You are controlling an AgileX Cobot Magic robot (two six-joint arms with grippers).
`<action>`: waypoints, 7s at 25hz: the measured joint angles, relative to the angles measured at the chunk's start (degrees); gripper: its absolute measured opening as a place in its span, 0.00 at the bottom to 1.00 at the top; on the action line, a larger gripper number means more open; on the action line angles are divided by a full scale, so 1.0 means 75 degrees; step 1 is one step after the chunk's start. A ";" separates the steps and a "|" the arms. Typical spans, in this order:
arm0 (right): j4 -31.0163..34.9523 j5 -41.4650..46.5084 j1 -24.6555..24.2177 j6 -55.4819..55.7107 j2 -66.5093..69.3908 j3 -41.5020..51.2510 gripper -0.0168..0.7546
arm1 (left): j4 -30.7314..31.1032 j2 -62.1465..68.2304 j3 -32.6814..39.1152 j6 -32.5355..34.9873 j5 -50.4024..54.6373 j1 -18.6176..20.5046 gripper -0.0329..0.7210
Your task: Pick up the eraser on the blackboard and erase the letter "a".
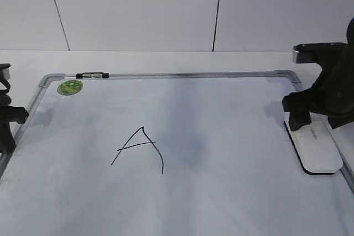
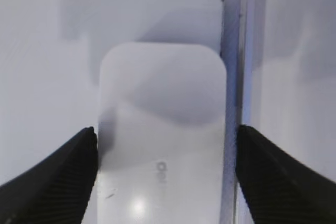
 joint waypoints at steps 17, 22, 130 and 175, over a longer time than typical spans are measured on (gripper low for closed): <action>0.0652 0.2708 -0.0047 -0.0631 -0.3202 -0.0720 0.79 | 0.0370 0.0056 -0.0177 0.0116 0.0122 0.0000 0.32; 0.1220 0.3245 -0.0047 -0.0988 -0.3870 -0.0654 0.79 | 0.0466 0.0138 -0.0912 0.0116 0.0766 0.0000 0.65; 0.0354 0.3229 -0.1489 -0.1452 -1.3304 0.4332 0.79 | 0.0734 -1.3924 0.4118 -0.0289 0.2420 0.0279 0.68; 0.0293 0.3212 -0.1489 -0.1438 -1.3319 0.4332 0.79 | 0.0734 -1.3924 0.4118 -0.0289 0.2420 -0.0114 0.59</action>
